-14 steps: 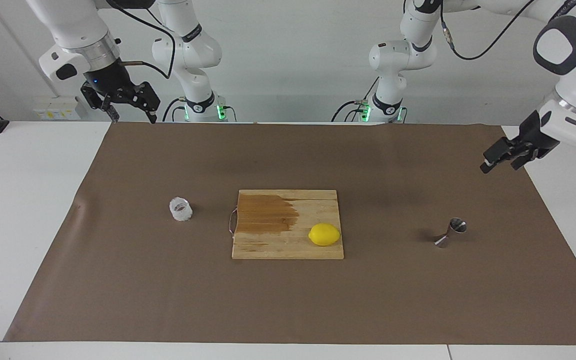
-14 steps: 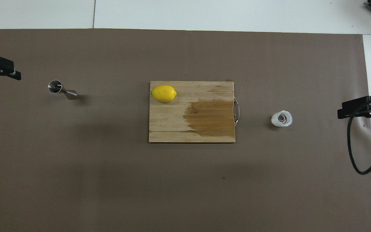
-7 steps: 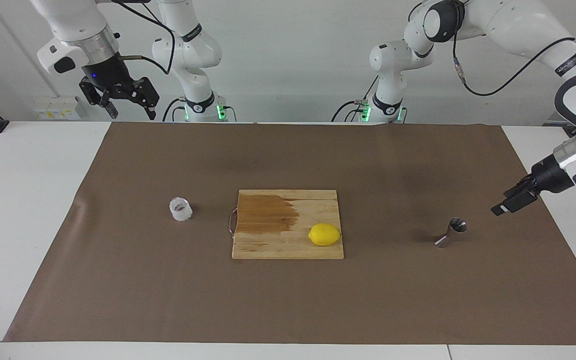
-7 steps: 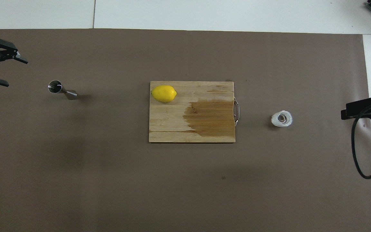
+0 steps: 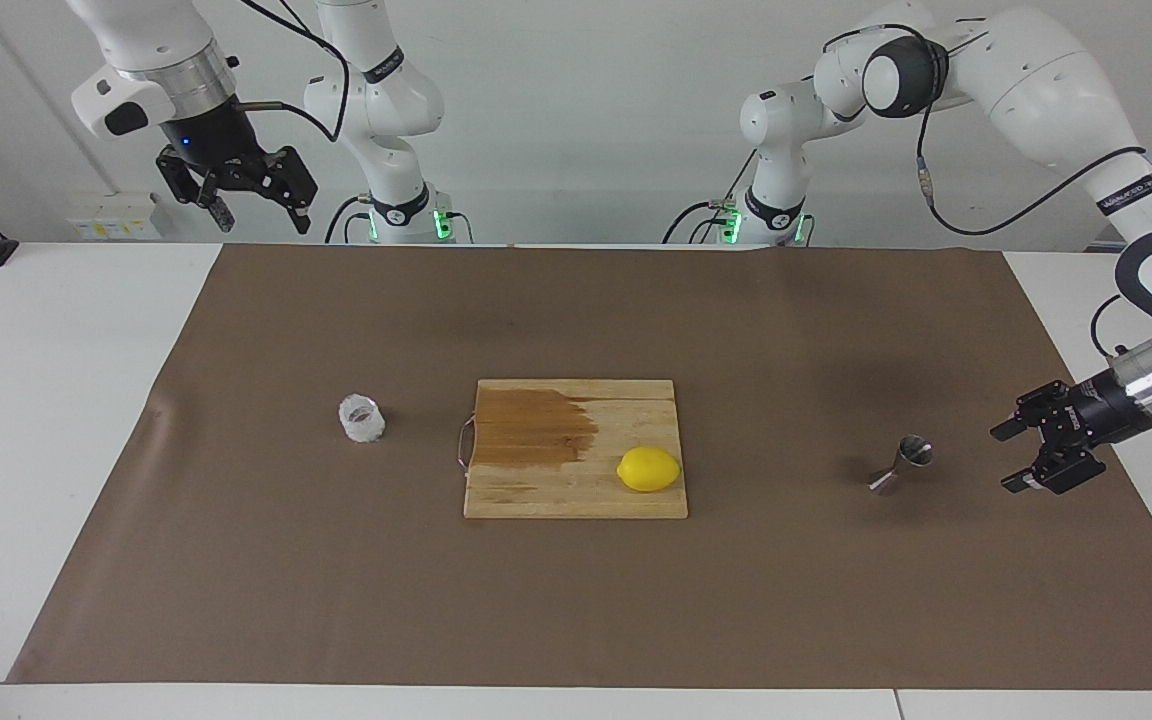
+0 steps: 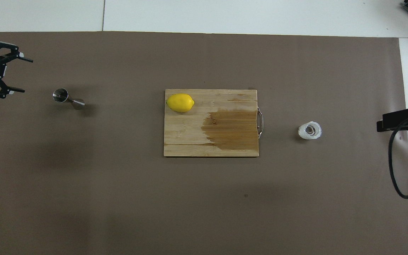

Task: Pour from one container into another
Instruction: 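Move the left gripper toward the small metal cup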

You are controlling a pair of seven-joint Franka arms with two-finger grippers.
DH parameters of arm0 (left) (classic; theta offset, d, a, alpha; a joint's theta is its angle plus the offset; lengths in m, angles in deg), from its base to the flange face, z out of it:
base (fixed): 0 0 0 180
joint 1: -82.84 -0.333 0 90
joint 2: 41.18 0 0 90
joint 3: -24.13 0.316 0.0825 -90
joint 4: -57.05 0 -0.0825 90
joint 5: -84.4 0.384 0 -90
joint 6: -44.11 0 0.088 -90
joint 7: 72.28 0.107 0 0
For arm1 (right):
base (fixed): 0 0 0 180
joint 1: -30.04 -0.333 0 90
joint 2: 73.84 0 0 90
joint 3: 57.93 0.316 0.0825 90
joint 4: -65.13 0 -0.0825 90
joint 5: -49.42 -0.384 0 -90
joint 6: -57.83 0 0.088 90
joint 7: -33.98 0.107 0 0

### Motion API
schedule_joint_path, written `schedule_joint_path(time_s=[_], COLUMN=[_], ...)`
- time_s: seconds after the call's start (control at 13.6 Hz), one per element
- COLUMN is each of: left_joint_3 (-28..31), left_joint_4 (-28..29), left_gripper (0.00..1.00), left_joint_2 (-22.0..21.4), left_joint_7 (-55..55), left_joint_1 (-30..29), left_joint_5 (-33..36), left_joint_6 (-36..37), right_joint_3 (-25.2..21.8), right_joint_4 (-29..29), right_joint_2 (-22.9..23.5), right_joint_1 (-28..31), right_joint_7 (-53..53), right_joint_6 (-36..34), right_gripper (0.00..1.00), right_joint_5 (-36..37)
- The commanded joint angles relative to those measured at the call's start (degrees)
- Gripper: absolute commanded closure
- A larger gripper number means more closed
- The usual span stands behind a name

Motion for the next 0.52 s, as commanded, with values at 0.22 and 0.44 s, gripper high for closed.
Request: schedule_joint_path(time_s=[0.22,0.44], left_joint_3=[-0.53,-0.53], left_joint_4=[11.45,22.85], left_gripper=[0.0,0.0], left_joint_2=[-3.49,-8.05], left_joint_7=[-3.48,-6.54], left_joint_1=[-0.24,-0.25], left_joint_5=[-1.82,-3.05], left_joint_6=[-7.59,-12.76], right_joint_3=[0.22,0.22], right_joint_4=[-0.93,-0.93], right_joint_2=[-0.93,-0.93], right_joint_1=[0.81,0.81], right_joint_7=[-1.45,-1.45], right_joint_6=[-0.07,-0.07], right_gripper=[0.0,0.0], right_joint_5=[-1.07,-1.07])
